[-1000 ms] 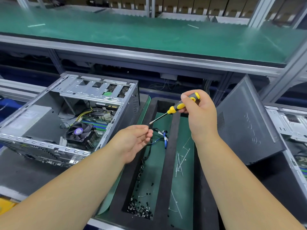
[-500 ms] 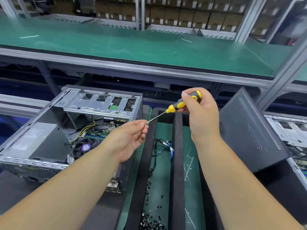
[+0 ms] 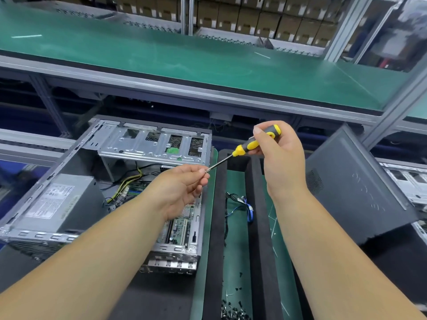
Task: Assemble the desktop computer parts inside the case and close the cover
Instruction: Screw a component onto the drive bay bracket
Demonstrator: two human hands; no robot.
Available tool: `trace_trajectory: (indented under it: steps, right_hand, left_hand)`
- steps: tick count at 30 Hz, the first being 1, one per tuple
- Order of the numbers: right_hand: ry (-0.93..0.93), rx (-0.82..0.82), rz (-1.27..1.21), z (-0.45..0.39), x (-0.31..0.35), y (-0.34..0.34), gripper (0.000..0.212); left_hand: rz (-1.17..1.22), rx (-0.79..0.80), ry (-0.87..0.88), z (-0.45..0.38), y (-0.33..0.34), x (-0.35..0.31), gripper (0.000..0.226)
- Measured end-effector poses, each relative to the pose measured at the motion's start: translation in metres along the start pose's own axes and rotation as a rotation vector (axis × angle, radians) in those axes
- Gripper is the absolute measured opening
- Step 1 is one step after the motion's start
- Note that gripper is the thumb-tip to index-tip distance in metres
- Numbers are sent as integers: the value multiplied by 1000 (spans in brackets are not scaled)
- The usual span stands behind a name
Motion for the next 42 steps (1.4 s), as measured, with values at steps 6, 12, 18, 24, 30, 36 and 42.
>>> trace_trajectory:
  steps: [6,12,18,24,30,36,42]
  right_hand:
    - [22,144,104,-8,-5,32,13]
    - [5,208,168,-22,-2,58,26]
    - [-22,138,271,-45,-12,71,28]
    - [-48,199,512,-68,-33,91,31]
    - [-74,271,645,-83,-53,105,35]
    - [-75,306,698,-88,-64,109,36]
    - [-75,348,724,-91,-65,114,36]
  left_hand:
    - [-1,-32,-20,-11,-25,-12,8]
    - [95,-29,-20,-24,-34,-25,10]
    - [-78,-122,-20,-43,-53,-40,25]
    - [-851,-270,303,-64,-49,-88,7]
    - [-1273,-313,466,-105,-37,-91,30]
    - [-1419,-316,599,-117,-24,-94,29]
    - [-1451,-249,620,-126,-12,-96,22]
Point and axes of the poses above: each hand's wrist, its own z-axis away from the middle knuckle, its own y-axis out of the palm, x = y × z, the point moved 10 cm from there along -z, towards the middle knuckle, and after that the axes turned 7 degrees about -y, right-handed, at the moved point
